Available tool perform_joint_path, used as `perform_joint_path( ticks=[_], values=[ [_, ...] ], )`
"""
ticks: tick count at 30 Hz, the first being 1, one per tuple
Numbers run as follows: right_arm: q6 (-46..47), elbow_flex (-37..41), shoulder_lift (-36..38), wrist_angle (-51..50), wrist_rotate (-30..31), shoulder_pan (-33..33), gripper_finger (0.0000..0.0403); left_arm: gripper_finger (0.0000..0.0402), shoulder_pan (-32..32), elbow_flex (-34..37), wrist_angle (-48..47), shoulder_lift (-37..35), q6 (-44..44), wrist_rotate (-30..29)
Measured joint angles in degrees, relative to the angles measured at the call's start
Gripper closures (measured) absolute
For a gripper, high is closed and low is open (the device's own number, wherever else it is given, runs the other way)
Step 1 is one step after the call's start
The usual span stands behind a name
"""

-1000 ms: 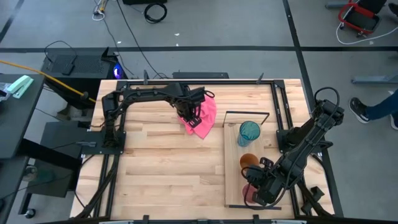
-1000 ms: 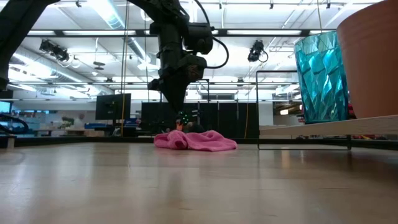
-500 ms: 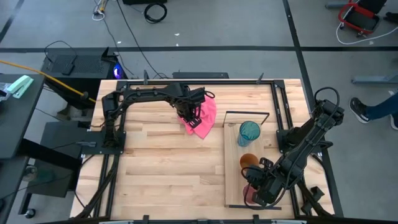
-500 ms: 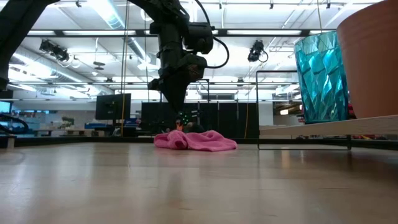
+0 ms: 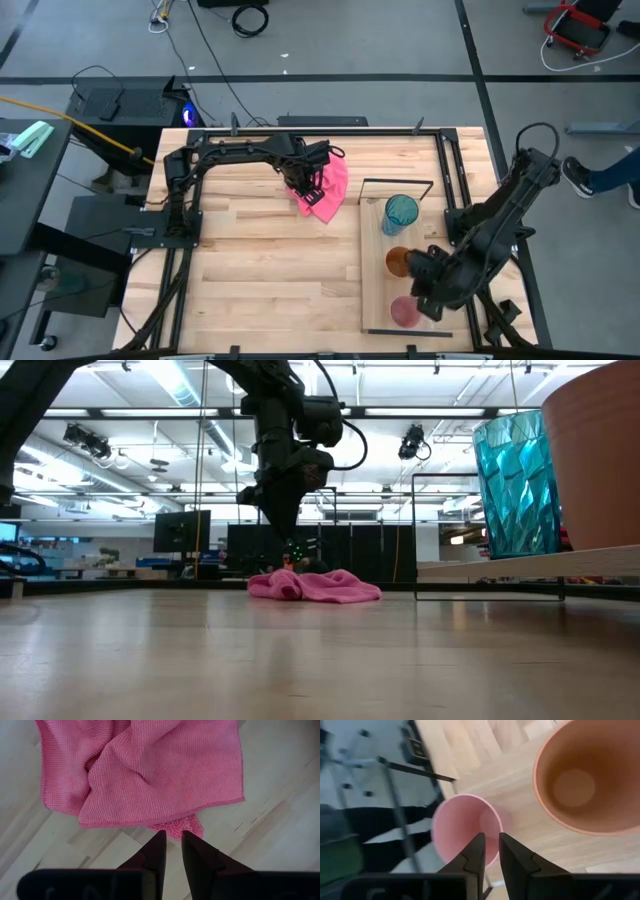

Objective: Stack small to large cups/mugs on shelf
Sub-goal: Return to Home Position

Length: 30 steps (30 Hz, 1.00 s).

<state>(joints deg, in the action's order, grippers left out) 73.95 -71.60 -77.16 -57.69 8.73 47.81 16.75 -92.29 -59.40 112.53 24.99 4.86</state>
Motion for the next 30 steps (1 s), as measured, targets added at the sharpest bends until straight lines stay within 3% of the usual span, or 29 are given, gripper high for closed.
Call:
perform_joint_path(
  ticks=[4,10,16,25,28,30],
  values=[
    [0.02,-0.01,5.87,0.06,0.69,0.0,0.0341,0.0328,-0.02,0.0,-0.17,-0.06,1.42,0.0],
    [-2.12,-0.01,14.17,3.24,7.86,0.93,0.0341,0.0328,-1.09,0.0,-2.24,-4.03,3.08,-0.09],
    [-10.93,-0.04,20.7,9.34,10.49,4.47,0.0341,0.0337,-3.6,0.0,-1.66,-15.48,2.87,-1.71],
    [-14.62,-0.08,26.85,10.02,10.13,6.75,0.0341,0.0334,-10.51,-0.04,0.9,-35.18,2.49,-13.03],
    [-21.76,-0.08,26.88,12.52,14.02,6.82,0.0341,0.0331,-12.55,-0.04,0.31,-40.19,-1.02,-13.04],
    [-26.89,-0.08,26.98,16.68,16.57,6.82,0.0341,0.0329,-14.49,-0.04,0.13,-42.82,3.44,-13.19]
  ],
)
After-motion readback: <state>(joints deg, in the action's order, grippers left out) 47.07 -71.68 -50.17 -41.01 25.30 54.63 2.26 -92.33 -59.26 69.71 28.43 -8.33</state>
